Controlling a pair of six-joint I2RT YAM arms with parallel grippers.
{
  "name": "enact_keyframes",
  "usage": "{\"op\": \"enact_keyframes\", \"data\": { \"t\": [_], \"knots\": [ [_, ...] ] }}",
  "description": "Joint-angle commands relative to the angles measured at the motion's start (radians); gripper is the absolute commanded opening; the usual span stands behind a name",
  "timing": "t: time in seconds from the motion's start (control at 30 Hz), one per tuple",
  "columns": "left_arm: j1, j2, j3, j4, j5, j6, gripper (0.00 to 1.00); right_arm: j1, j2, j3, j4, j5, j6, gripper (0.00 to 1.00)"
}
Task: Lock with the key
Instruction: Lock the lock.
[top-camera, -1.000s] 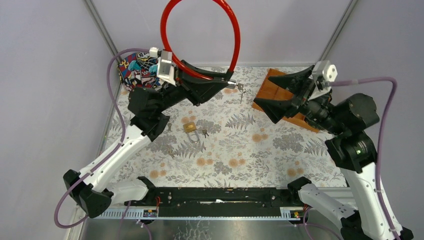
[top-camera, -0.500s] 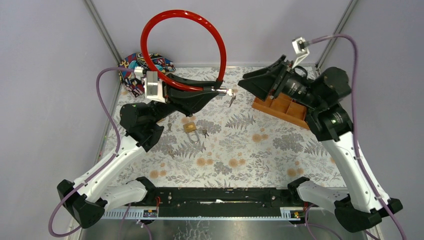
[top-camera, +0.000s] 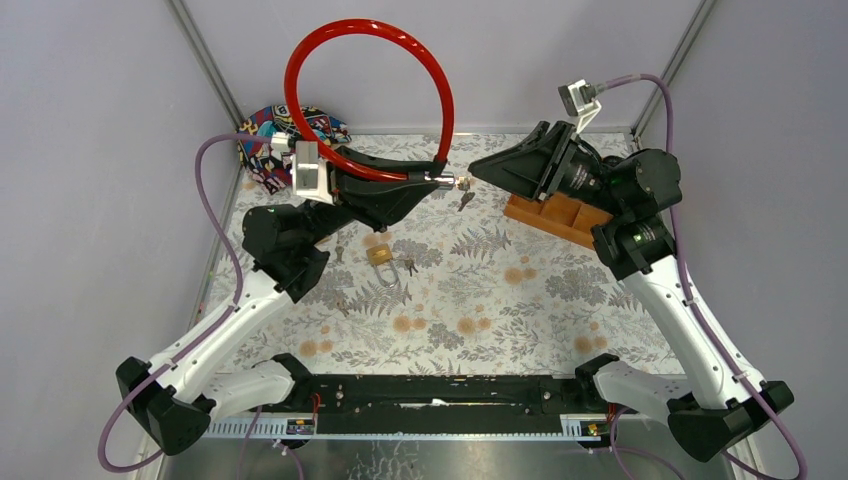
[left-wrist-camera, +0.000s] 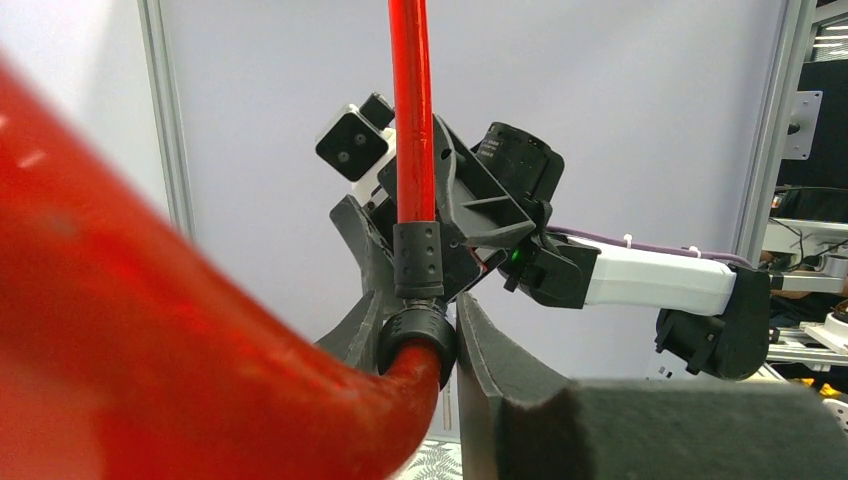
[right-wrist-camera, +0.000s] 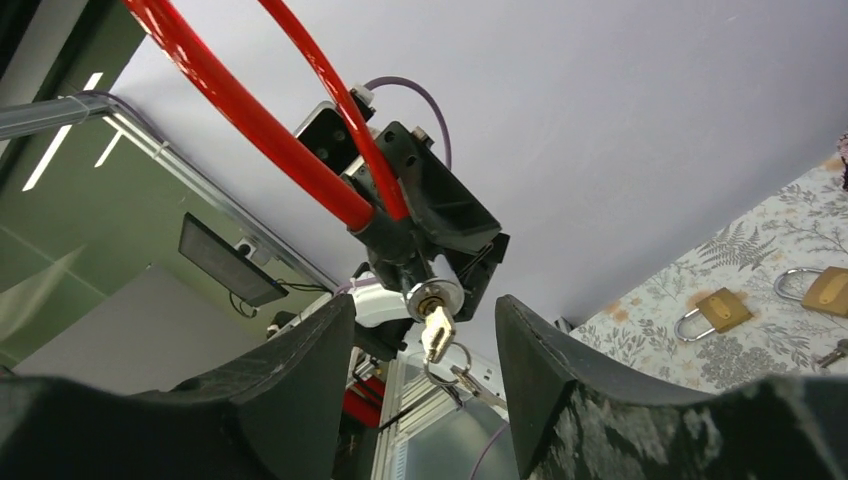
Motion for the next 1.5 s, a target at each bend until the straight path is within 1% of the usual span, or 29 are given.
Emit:
{"op": "enact_keyframes", "data": {
  "t": [0.0, 0.2, 0.4, 0.53, 0.67, 0.73, 0.8, 0.9, 0.97, 1.1, 1.17, 1.2, 1.3, 1.47],
  "knots": [
    [0.0, -0.001, 0.03, 0.091, -0.036, 0.006, 0.0, 0.019, 0.0, 0.022, 0.064, -0.038, 0.024, 0.59],
    [-0.003, 0.008, 0.043, 0.085, -0.038, 0.005, 0.0, 0.057, 0.004, 0.012, -0.005, -0.047, -0.042, 0.54],
    [-0.004, 0.015, 0.05, 0.078, -0.032, 0.008, 0.0, 0.057, -0.004, -0.019, 0.027, -0.069, -0.032, 0.36],
    [-0.008, 0.019, 0.053, 0.079, -0.033, 0.009, 0.0, 0.058, 0.002, -0.019, 0.031, -0.078, -0.03, 0.16],
    [-0.014, 0.023, 0.061, 0.064, -0.042, -0.007, 0.0, 0.058, 0.007, -0.011, 0.025, -0.085, -0.058, 0.01],
    [-0.019, 0.028, 0.07, 0.043, -0.055, -0.038, 0.0, 0.061, 0.009, 0.006, -0.011, -0.088, -0.114, 0.0],
    [-0.019, 0.036, 0.083, 0.013, -0.078, -0.103, 0.0, 0.078, 0.009, 0.031, -0.089, -0.077, -0.227, 0.0],
    [-0.021, 0.057, 0.104, -0.021, -0.073, -0.216, 0.0, 0.122, 0.008, 0.079, -0.198, -0.033, -0.459, 0.0],
    [-0.038, 0.065, 0.111, -0.046, -0.082, -0.248, 0.0, 0.155, 0.005, 0.103, -0.245, -0.001, -0.613, 0.0],
    [-0.065, 0.074, 0.106, -0.072, -0.078, -0.254, 0.0, 0.185, -0.003, 0.131, -0.337, 0.048, -0.958, 0.0],
    [-0.067, 0.08, 0.106, -0.078, -0.085, -0.273, 0.0, 0.194, -0.008, 0.127, -0.364, 0.076, -1.089, 0.0],
    [-0.068, 0.084, 0.107, -0.081, -0.081, -0.277, 0.0, 0.198, -0.008, 0.126, -0.407, 0.088, -1.162, 0.0],
    [-0.078, 0.088, 0.103, -0.095, -0.069, -0.28, 0.0, 0.206, -0.009, 0.129, -0.439, 0.09, -1.317, 0.0],
    [-0.082, 0.094, 0.093, -0.108, -0.071, -0.273, 0.0, 0.211, -0.057, 0.083, -0.395, 0.096, -1.546, 0.0]
  ]
}}
